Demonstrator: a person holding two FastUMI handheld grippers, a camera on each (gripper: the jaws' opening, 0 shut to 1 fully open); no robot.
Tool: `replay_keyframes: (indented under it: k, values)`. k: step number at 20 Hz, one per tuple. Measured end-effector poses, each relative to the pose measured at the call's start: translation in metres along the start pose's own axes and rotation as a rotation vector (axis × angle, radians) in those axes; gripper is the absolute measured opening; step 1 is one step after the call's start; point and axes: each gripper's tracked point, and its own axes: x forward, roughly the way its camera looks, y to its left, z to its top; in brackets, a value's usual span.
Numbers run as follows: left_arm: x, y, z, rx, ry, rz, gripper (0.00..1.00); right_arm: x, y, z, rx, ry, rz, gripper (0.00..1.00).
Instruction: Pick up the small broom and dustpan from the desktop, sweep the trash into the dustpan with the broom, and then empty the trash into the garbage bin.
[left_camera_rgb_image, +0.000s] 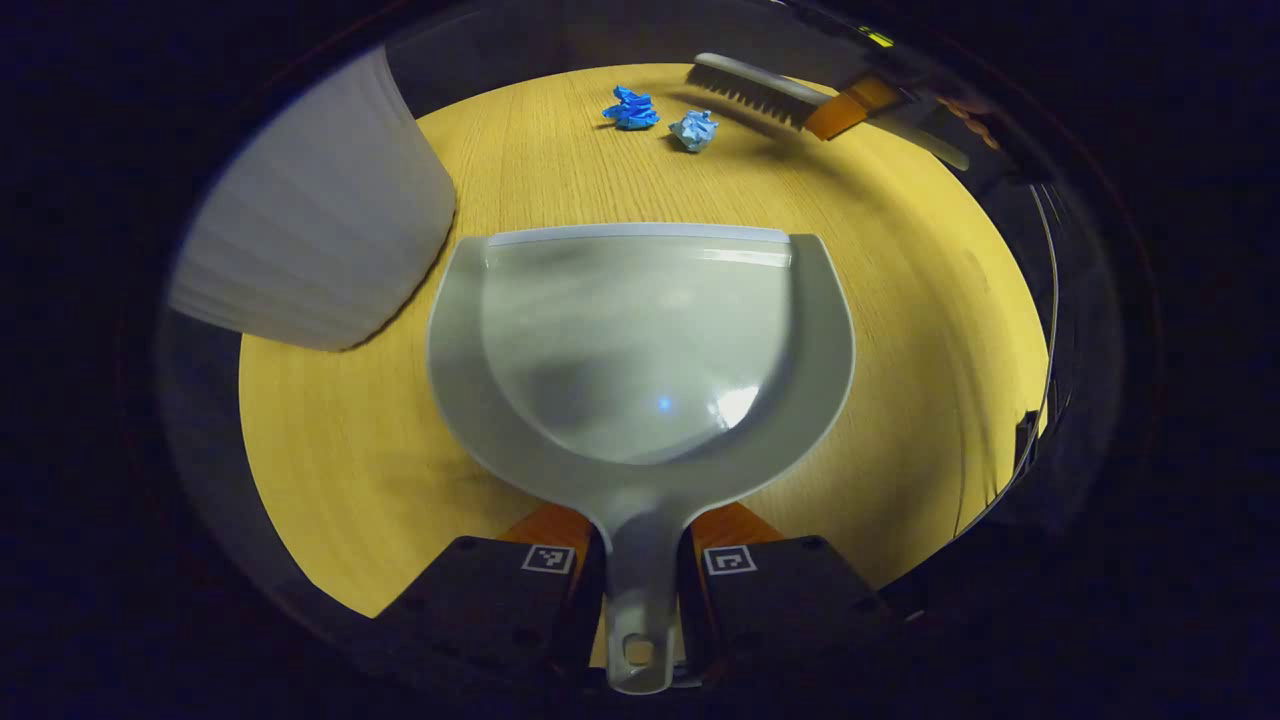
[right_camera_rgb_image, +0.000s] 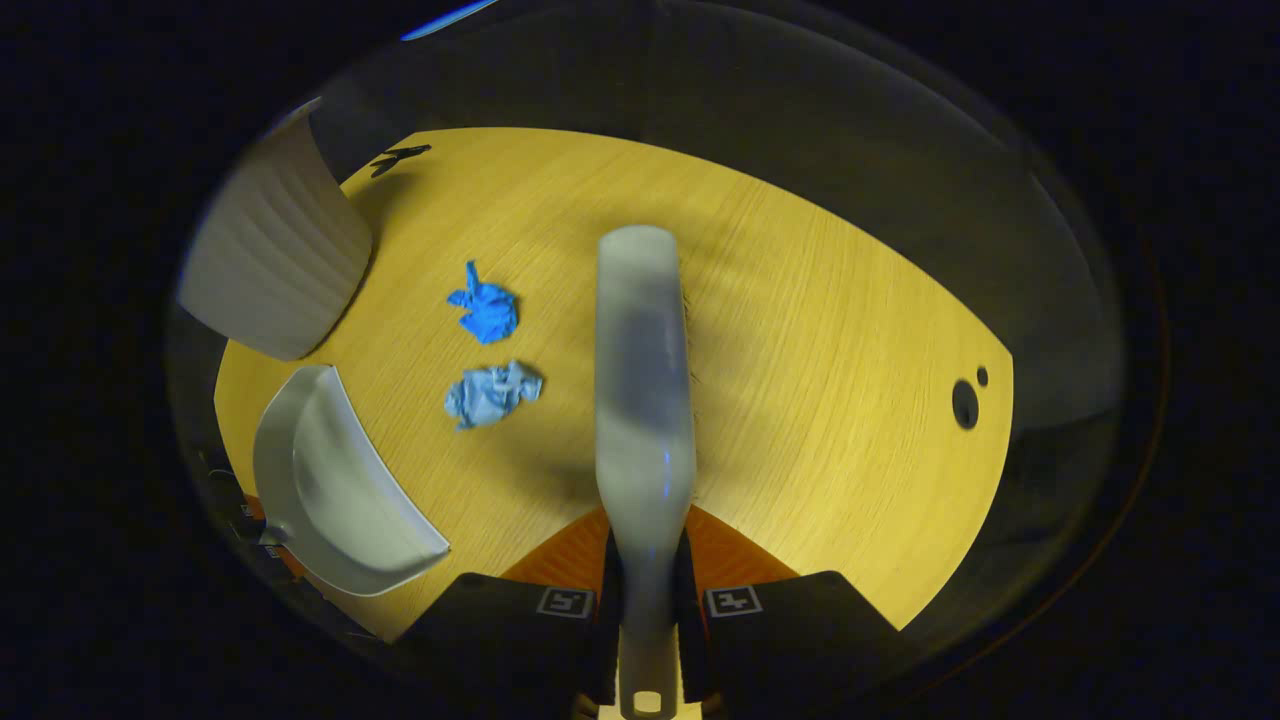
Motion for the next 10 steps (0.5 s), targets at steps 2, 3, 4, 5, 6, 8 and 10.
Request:
replay_keyframes:
  k: [2,3,4,5,6,8,10]
  values:
    - [-0.002,0.01,0.008,0.037,0.011,0.026,0.31,0.012,-0.003,0.022,-0.066,0.032,0.029,0.26]
    - [-0.002,0.013,0.011,0.052,0.016,0.032,0.31,0.018,0.0,0.028,-0.09,0.058,0.046,0.27]
    - [0.0,0.014,0.013,0.06,0.025,0.032,0.32,0.024,0.001,0.036,-0.126,0.069,0.05,0.26]
    - [0.002,0.015,0.014,0.063,0.03,0.032,0.31,0.032,0.001,0.044,-0.173,0.068,0.047,0.26]
    - [0.004,0.015,0.015,0.062,0.035,0.03,0.31,0.036,0.004,0.05,-0.218,0.069,0.052,0.26]
    - [0.003,0.015,0.016,0.071,0.032,0.033,0.31,0.038,0.021,0.052,-0.301,0.09,0.097,0.26]
    - [0.002,0.015,0.015,0.081,0.032,0.042,0.29,0.038,0.04,0.051,-0.403,0.088,0.129,0.26]
